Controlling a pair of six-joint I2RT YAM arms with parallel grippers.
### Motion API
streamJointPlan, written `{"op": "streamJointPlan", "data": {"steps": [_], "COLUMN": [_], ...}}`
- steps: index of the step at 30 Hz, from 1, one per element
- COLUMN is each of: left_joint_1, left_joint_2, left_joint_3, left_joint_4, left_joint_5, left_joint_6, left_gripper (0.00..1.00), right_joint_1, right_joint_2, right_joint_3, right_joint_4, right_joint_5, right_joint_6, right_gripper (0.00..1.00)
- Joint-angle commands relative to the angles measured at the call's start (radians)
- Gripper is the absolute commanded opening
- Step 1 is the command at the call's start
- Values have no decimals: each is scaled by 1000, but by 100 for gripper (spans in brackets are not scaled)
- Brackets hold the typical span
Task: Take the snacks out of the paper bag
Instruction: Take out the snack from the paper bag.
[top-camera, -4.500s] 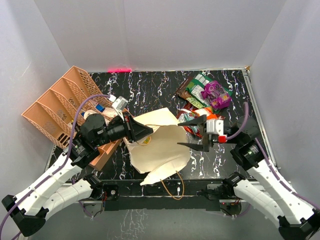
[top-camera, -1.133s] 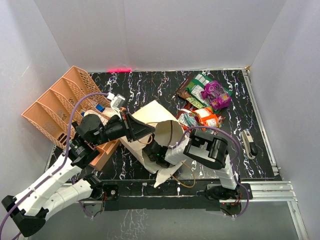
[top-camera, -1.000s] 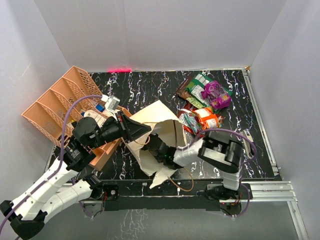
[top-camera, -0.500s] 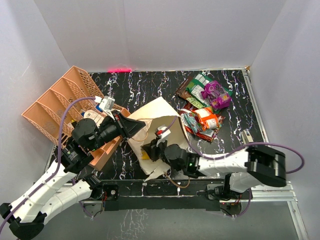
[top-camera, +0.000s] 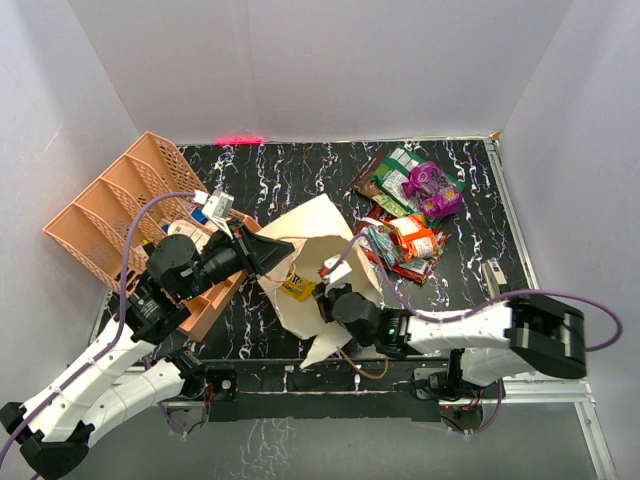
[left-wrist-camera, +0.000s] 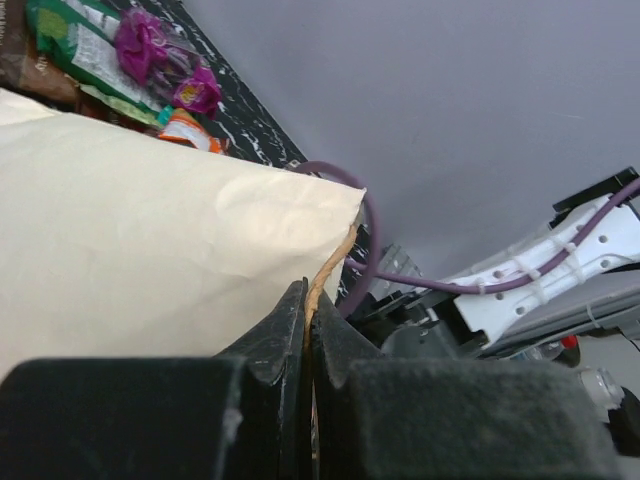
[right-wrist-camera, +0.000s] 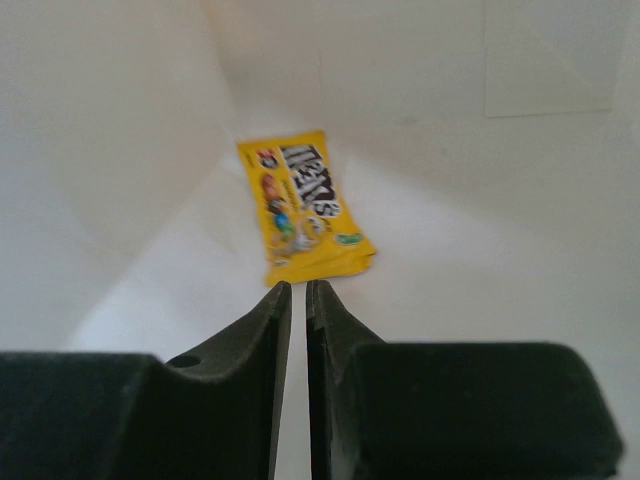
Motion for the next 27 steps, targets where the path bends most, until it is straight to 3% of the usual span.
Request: {"op": "streamJointPlan", "data": {"steps": [1, 4, 6, 16, 24, 27], "left_joint_1": [-3, -2, -3, -3, -3, -3], "left_joint_2": [25, 50, 63, 41, 24, 22], "left_joint_3": [11, 19, 25, 6, 4, 7], "left_joint_4": [83, 97, 99, 103, 75, 59], "left_joint_5": [153, 233, 271, 305, 283, 269], "left_joint_6": [1, -5, -8, -28, -18, -12], "left_gripper": [0, 0, 0, 0, 0, 0], "right_joint_1": [-1, -2, -3, -23, -23, -23], "right_joint_2": [158, 280, 348, 558, 596, 574], "right_joint_3": [126, 202, 230, 293, 287, 276], "right_joint_4": [154, 193, 229, 281, 191, 166], "right_joint_5": [107, 102, 102, 47, 38, 31], "right_joint_6": [-19, -49, -67, -109, -70, -69], "right_gripper": [19, 24, 37, 71, 74, 62]}}
